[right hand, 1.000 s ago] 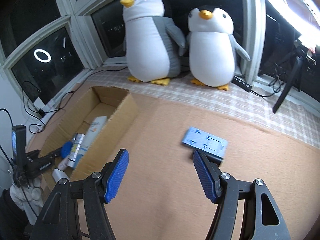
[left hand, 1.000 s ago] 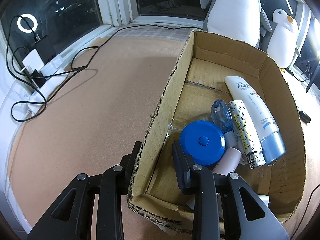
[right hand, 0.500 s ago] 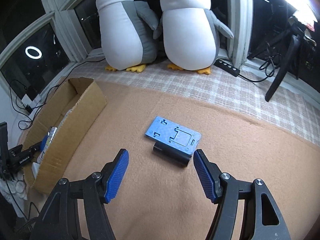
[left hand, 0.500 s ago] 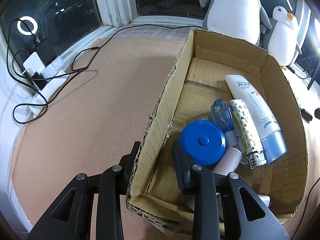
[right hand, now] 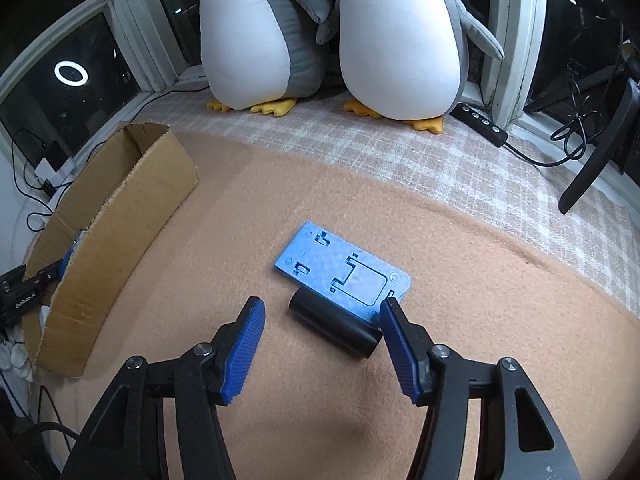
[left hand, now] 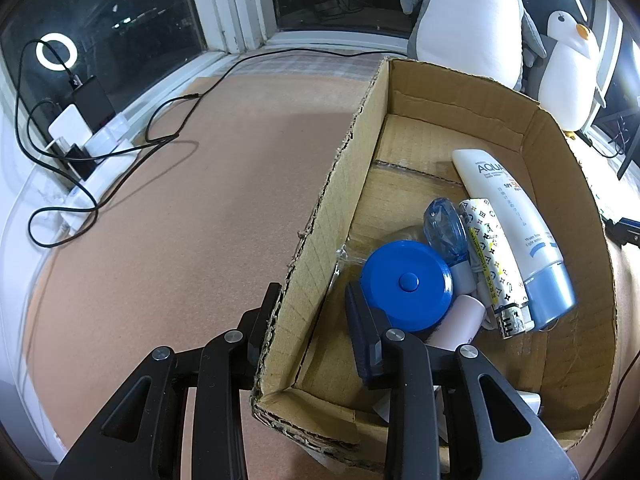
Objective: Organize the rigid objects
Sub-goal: 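Move the right gripper to the black cylinder, then close the right gripper on the black cylinder and lift it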
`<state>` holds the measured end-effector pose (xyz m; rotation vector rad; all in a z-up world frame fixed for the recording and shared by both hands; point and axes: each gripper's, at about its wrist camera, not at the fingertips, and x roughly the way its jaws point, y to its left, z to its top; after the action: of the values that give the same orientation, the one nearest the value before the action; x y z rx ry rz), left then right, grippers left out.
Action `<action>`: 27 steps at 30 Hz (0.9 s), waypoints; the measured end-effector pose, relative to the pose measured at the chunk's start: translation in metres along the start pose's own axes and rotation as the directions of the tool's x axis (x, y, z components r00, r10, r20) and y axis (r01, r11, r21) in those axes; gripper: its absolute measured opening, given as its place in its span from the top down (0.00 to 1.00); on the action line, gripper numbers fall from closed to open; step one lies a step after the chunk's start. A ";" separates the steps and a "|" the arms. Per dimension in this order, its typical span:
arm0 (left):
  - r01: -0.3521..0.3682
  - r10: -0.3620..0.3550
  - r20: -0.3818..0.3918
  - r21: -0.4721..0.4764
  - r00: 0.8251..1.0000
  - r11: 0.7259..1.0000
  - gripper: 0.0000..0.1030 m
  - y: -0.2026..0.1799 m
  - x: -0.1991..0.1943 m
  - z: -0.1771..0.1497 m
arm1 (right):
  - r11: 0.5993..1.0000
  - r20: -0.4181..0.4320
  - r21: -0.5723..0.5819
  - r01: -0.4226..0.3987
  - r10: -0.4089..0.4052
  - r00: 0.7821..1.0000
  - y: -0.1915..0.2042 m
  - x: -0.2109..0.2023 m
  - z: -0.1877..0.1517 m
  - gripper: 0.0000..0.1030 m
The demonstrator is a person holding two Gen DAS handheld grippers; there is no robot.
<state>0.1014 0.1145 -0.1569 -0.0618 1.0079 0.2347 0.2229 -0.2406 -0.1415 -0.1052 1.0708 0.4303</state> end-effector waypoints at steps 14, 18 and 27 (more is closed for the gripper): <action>-0.003 0.003 -0.001 -0.001 1.000 1.000 0.71 -0.002 0.000 0.000 | 0.996 -0.060 -0.088 0.023 -0.028 0.998 0.012 0.005 -0.008 0.71; -0.004 0.004 -0.001 0.000 1.000 1.000 0.71 -0.002 0.000 0.000 | 0.996 -0.065 -0.085 0.024 -0.030 0.997 0.012 0.005 -0.010 0.77; -0.004 0.004 -0.001 -0.003 1.000 1.000 0.71 -0.003 0.001 0.002 | 0.993 -0.054 -0.093 0.066 -0.072 0.996 0.017 0.004 -0.013 0.85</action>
<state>0.1041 0.1122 -0.1573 -0.0626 1.0092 0.2396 0.2070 -0.2272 -0.1495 -0.2358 1.1005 0.4156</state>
